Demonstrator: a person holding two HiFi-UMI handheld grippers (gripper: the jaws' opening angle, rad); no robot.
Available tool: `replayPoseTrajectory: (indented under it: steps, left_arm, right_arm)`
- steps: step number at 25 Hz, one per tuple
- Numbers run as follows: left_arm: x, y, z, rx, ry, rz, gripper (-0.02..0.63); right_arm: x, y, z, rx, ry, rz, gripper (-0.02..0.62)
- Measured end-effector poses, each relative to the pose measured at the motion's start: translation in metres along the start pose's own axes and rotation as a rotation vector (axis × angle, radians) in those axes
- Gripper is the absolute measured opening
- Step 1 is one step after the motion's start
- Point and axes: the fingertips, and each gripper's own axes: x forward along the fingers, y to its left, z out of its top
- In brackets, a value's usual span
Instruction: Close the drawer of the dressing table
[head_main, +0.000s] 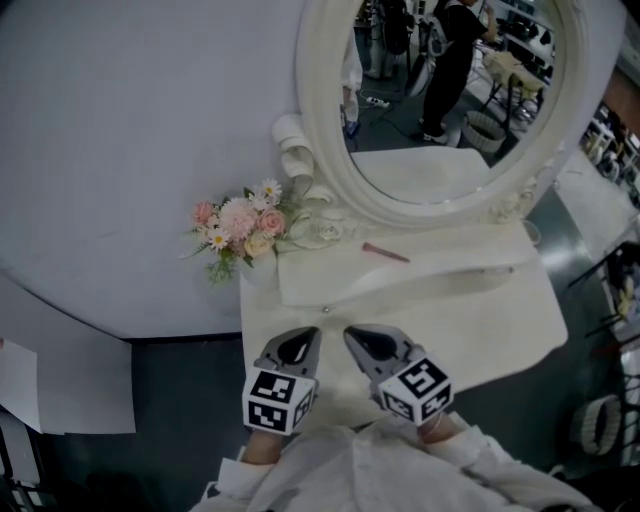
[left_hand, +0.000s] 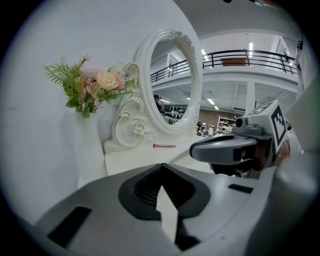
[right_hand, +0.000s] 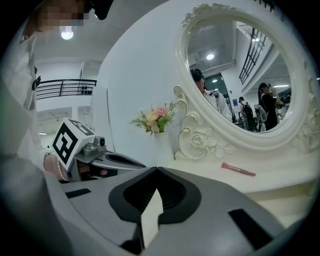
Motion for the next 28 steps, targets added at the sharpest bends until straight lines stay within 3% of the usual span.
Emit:
replayPoseTrajectory:
  steps: [16,28]
  left_arm:
    - [0.004,-0.014,-0.027,-0.041,0.061,-0.038,0.006]
    - [0.002,-0.013,-0.026,-0.055,0.053,-0.031,0.006]
  right_arm:
    - [0.001,0.007,-0.018,0.041,0.036,0.028,0.008]
    - [0.003,0.008,-0.022,0.042,0.056,0.031,0.006]
